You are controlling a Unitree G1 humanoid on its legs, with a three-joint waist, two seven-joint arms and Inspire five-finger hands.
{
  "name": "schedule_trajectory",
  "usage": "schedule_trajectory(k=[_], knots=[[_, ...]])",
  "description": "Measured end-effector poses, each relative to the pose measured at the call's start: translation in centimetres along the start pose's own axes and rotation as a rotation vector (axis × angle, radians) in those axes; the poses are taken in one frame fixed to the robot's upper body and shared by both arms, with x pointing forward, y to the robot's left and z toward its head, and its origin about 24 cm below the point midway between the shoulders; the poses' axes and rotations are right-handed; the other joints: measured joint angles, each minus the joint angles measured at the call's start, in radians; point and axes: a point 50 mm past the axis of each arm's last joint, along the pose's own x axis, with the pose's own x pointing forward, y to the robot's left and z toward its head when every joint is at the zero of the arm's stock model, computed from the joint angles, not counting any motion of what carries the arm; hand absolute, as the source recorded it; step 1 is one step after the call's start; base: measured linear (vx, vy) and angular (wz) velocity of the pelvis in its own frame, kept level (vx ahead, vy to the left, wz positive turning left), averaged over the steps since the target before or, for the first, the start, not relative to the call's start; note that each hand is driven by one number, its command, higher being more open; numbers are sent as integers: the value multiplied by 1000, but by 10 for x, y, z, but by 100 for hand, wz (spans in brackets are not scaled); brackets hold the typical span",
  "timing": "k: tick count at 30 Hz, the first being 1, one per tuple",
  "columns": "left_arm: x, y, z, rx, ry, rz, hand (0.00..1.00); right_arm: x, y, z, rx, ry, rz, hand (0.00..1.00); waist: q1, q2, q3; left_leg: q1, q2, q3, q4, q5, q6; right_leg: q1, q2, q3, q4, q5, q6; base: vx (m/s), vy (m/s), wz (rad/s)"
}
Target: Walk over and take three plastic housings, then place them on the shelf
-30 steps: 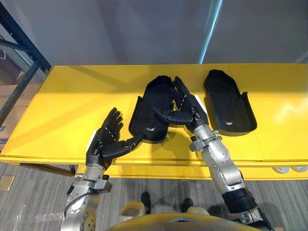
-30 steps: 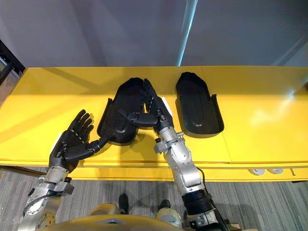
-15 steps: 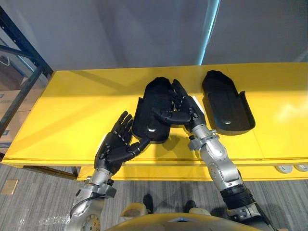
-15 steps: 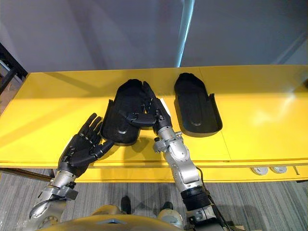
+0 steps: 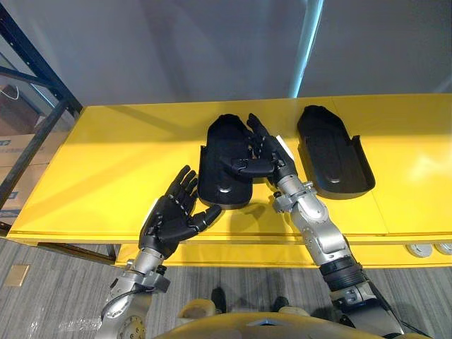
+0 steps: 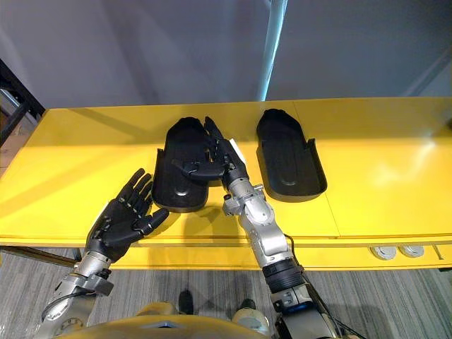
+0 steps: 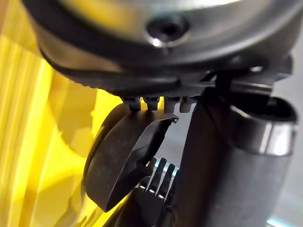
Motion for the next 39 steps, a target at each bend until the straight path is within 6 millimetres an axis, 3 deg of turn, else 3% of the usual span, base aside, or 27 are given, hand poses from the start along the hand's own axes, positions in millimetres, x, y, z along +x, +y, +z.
schedule_trajectory(k=[9, 13, 16, 18, 23, 26, 30, 39], knots=[[1, 2, 2, 60, -19, 84, 100, 6, 4, 1, -84, 7, 16, 100, 13, 1, -2, 1, 0, -12, -7, 13, 0, 1, 0, -11, 9, -2, -2, 0, 0, 3], [1, 13, 21, 222, -133, 247, 100, 7, 5, 10, -125, -29, 4, 100, 15, -8, -6, 4, -1, -20, -19, 25, 0, 1, 0, -18, 13, -2, -3, -12, -8, 6], [-2, 24, 44, 343, -260, 371, 100, -1, 4, 46, -155, -184, -7, 100, 16, -14, -9, 4, -1, -18, -18, 24, 0, 1, 0, -17, 14, -2, -3, 0, 0, 0], [-4, 28, 62, 417, -330, 422, 100, -11, 5, 81, -201, -347, -22, 100, 13, -25, -13, 6, 1, -8, -17, 22, 0, -1, 2, -8, 14, -2, -3, 4, 3, -10], [0, 24, 76, 491, -390, 431, 100, -31, -12, 123, -241, -566, -127, 100, 1, -52, -28, 18, 5, 13, -17, 10, -1, 2, 6, 14, 9, 0, -2, 8, 2, -15], [0, 24, 76, 497, -386, 420, 100, -43, -23, 126, -255, -601, -170, 100, -12, -60, -33, 18, 6, 22, -17, 6, -2, 2, 9, 26, -4, 4, 2, 22, 8, -11], [5, 20, 77, 539, -376, 356, 100, -62, -33, 111, -274, -551, -209, 100, -17, -60, -33, 19, 7, 34, -17, 2, -2, 1, 10, 32, -6, 6, 1, 39, 14, -5], [5, 5, 85, 653, -324, 57, 100, -82, -28, 93, -414, -454, 17, 100, -29, -60, -32, 10, 7, 33, -9, -13, -3, 3, 11, 33, -21, 7, 4, 33, 8, -1]])
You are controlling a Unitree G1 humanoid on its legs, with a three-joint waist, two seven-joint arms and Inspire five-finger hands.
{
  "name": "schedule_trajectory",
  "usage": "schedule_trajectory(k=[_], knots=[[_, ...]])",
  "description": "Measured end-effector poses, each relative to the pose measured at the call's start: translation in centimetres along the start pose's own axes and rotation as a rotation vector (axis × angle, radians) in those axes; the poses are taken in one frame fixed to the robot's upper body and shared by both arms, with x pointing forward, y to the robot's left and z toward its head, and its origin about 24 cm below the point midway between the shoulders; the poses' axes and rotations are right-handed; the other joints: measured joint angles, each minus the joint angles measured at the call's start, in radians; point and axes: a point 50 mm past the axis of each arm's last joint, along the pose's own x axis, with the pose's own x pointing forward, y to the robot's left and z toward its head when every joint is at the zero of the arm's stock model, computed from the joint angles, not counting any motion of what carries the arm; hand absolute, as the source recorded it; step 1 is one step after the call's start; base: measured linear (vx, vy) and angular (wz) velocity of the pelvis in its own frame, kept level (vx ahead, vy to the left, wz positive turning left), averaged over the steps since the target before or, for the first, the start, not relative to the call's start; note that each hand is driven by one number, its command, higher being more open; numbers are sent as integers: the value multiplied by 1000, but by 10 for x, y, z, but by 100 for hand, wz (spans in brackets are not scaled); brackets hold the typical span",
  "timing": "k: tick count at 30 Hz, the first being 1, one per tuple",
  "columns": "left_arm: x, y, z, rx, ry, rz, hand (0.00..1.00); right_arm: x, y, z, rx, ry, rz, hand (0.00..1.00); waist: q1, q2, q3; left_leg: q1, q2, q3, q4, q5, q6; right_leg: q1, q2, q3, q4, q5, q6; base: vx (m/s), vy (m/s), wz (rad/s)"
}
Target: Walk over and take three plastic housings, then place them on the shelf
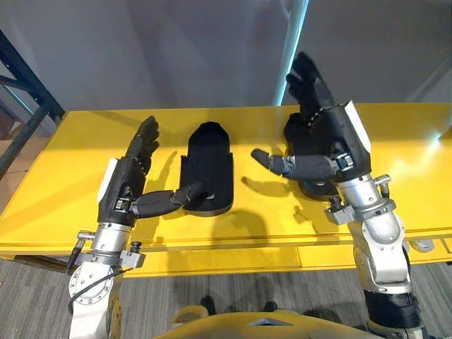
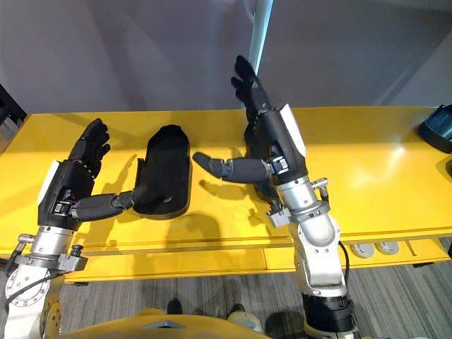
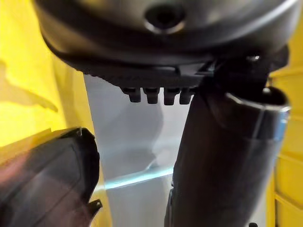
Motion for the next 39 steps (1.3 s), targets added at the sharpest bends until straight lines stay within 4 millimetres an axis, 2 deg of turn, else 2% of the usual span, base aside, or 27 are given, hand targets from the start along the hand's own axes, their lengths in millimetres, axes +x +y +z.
schedule_trajectory(k=[5, 10, 18, 24, 27, 33, 39], knots=[[-12, -4, -5, -20, 48, -108, 100, -7, 0, -3, -22, 40, 5, 100, -8, 7, 6, -9, -2, -6, -7, -1, 0, -7, 0, -5, -2, 0, 0, 12, 8, 3], [-20, -5, -3, -21, 71, -135, 100, -9, 0, -5, -18, 49, -27, 100, -9, 23, 16, -13, -7, -27, -15, 9, 1, -3, -2, -27, -10, 0, 0, 25, 9, 11], [-33, -1, -7, 29, 143, -117, 100, -8, 2, -6, -6, 51, -40, 100, 0, 27, 19, -26, -17, -71, -30, 27, 4, 1, -7, -67, -17, -2, -1, 12, 8, 18], [-39, 2, -8, 69, 179, -89, 100, -9, 3, -12, 7, 83, -66, 100, 18, 41, 33, -27, -21, -90, -46, 42, 4, 0, -10, -89, -10, -9, 0, -16, 8, 10], [-41, 1, -8, 114, 202, -92, 100, -10, 3, -16, 13, 104, -74, 100, 17, 37, 37, -26, -21, -95, -46, 42, 4, -2, -11, -90, 3, -18, -2, 5, 5, 4], [-41, 2, -9, 161, 212, -64, 100, -10, 6, -18, 27, 119, -84, 100, 15, 33, 45, -31, -21, -94, -46, 42, 4, -9, -12, -90, 6, -18, -3, 0, 0, 0], [-33, -12, -12, 190, 201, -51, 100, -10, 5, -19, 28, 121, -92, 100, 14, 32, 55, -48, -20, -85, -41, 43, 5, -37, -17, -84, 26, -24, -4, -2, 6, -2]])
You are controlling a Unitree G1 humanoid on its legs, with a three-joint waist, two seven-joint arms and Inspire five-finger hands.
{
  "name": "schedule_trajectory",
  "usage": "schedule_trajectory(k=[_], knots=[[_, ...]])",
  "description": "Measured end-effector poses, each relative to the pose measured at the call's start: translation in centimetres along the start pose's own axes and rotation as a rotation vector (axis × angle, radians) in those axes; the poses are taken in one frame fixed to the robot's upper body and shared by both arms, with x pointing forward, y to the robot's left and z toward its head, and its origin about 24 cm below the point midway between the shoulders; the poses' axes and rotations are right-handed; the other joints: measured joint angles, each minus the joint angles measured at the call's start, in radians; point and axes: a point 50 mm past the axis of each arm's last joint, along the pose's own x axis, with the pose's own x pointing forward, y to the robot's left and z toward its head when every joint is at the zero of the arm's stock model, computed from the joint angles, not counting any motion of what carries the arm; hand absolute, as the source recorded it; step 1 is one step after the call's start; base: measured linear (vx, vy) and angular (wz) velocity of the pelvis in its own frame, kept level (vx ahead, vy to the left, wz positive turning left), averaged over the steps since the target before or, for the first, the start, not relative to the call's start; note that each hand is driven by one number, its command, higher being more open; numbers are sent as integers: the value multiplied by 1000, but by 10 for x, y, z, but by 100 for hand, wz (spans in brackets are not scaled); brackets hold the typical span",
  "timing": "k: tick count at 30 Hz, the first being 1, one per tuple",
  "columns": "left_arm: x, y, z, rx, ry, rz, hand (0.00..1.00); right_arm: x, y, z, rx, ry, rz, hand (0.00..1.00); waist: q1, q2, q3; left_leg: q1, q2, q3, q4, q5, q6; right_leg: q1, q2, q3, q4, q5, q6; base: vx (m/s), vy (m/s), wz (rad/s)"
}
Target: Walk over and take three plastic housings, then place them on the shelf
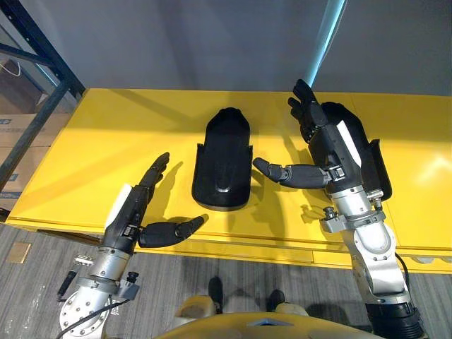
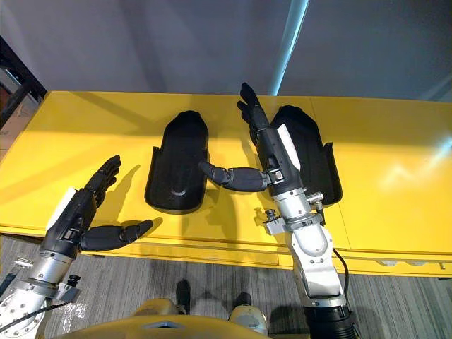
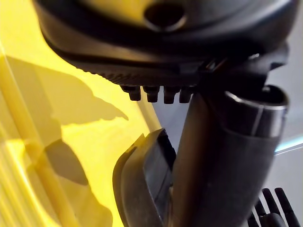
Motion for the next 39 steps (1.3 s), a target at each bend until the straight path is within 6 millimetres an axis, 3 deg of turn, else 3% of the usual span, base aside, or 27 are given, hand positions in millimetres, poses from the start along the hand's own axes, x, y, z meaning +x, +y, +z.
schedule_trajectory(k=[4, 12, 26, 39], knots=[[6, -6, 1, -4, -15, 38, 100, 0, 0, -1, 1, 5, -6, 100, -8, -6, 13, 0, 2, 9, 1, 0, 0, -9, 0, 12, 10, -1, -1, -2, 7, -7], [12, -19, -19, -23, 64, 50, 100, -1, -2, -2, 5, 11, -46, 100, -25, -14, 23, -2, 6, 38, 20, -16, 0, -20, 1, 42, 13, 0, -1, -1, 9, -10], [21, -26, -19, 63, 57, 79, 100, -2, -2, -2, 12, 15, -60, 100, -27, -13, 35, -11, 15, 65, 82, -56, 0, -19, 1, 71, 22, 0, 0, -3, 6, -6], [28, -26, -23, 133, 67, 189, 100, -2, 0, -2, 35, 10, -39, 100, -48, -13, 35, -14, 20, 87, 92, -65, 0, -30, 5, 95, 22, 5, 3, -2, 7, -4]])
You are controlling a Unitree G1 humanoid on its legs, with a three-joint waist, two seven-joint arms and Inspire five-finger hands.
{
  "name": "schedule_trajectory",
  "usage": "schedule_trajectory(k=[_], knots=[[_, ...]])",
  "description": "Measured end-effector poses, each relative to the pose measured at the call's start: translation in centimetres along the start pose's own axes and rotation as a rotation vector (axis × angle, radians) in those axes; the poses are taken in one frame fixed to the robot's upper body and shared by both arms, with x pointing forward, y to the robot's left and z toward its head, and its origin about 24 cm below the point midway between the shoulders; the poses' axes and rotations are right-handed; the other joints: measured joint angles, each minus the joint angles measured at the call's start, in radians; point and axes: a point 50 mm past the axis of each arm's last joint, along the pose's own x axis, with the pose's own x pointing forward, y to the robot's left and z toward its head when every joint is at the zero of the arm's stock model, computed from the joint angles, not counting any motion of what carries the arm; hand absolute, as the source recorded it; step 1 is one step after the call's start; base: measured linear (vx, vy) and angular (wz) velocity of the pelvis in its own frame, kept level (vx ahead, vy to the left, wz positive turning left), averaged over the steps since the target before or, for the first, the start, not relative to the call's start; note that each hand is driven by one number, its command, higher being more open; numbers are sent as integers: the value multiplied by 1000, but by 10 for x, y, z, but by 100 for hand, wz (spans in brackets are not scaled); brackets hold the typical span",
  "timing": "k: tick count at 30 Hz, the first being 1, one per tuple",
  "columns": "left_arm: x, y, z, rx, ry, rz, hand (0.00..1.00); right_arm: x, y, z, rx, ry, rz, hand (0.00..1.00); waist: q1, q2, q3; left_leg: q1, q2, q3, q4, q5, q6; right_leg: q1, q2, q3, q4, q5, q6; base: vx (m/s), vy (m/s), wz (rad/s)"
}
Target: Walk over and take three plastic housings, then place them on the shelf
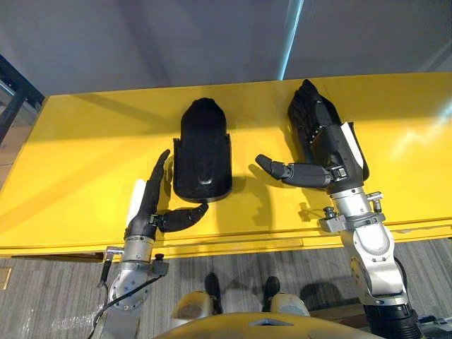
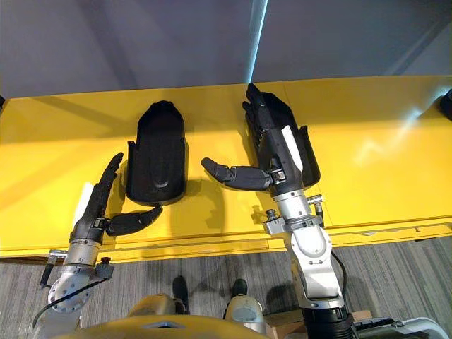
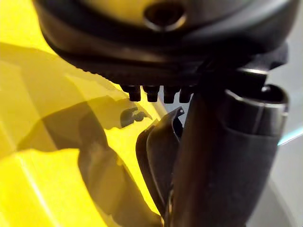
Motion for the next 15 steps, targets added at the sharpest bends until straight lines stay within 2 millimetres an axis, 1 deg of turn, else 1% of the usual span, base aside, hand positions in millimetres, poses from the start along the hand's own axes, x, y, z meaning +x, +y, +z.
schedule_trajectory(k=[4, 10, 13, 15], knots=[[0, 1, -1, 5, 14, 23, 100, 0, 0, 0, 0, 0, 4, 100, -3, 0, 0, -1, 4, 9, 13, -10, 1, 0, 3, 12, 0, 0, 0, -11, 5, -8], [0, 2, -1, -8, 15, 33, 100, -6, 1, -3, 4, 26, 12, 100, -3, 0, 0, -3, 4, 10, 15, -12, 0, -2, 3, 13, 0, 1, 1, 0, 0, 0], [0, 1, 0, -76, 5, 5, 100, -6, 1, -3, 4, 24, 10, 100, -3, 0, 0, -2, 4, 10, 16, -12, 0, -1, 3, 13, -1, 1, 1, 0, 0, 0], [-1, 1, 6, -224, -34, -58, 100, -6, 3, -3, 20, 18, -2, 100, -2, 0, 0, 0, 4, 9, 16, -12, 0, 2, 3, 12, -2, 1, 1, 0, 0, 0]])
